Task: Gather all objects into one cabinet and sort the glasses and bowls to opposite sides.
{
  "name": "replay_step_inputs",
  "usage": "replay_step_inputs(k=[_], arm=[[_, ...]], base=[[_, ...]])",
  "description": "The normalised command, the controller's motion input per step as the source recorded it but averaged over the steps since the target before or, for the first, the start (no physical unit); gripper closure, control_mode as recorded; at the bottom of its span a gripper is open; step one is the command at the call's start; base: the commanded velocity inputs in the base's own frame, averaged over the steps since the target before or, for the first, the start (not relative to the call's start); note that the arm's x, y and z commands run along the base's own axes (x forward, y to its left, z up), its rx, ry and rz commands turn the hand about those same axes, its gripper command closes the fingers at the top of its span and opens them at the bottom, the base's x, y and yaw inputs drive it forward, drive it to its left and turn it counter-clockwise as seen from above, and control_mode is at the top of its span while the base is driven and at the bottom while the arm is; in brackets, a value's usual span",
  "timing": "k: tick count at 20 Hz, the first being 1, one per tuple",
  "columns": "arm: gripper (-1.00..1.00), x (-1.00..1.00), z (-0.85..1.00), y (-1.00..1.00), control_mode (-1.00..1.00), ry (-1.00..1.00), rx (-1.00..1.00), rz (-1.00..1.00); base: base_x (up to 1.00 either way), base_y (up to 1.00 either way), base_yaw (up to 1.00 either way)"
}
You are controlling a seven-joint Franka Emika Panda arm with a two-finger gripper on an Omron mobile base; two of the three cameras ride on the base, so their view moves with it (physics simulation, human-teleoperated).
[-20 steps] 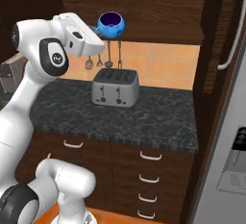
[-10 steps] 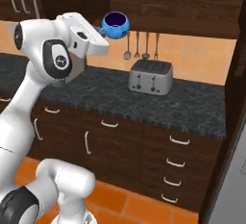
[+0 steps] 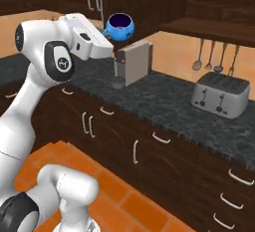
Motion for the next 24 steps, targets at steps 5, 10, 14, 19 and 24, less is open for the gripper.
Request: replay_step_inputs(k=[5, 10, 14, 19, 24], arm=[[1.0, 0.0, 0.0, 0.0, 1.0, 0.0, 0.0, 0.0], [1.0, 0.0, 0.0, 0.0, 1.0, 0.0, 0.0, 0.0], [1.0, 0.0, 0.0, 0.0, 1.0, 0.0, 0.0, 0.0], [1.0, 0.0, 0.0, 0.0, 1.0, 0.0, 0.0, 0.0], [1.0, 0.0, 0.0, 0.0, 1.0, 0.0, 0.0, 0.0]], base=[[-0.31, 0.21, 0.5], [-0.27, 0.26, 0.51], [-0.11, 0.23, 0.53], [0.0, 0.18, 0.56], [0.0, 0.12, 0.57]])
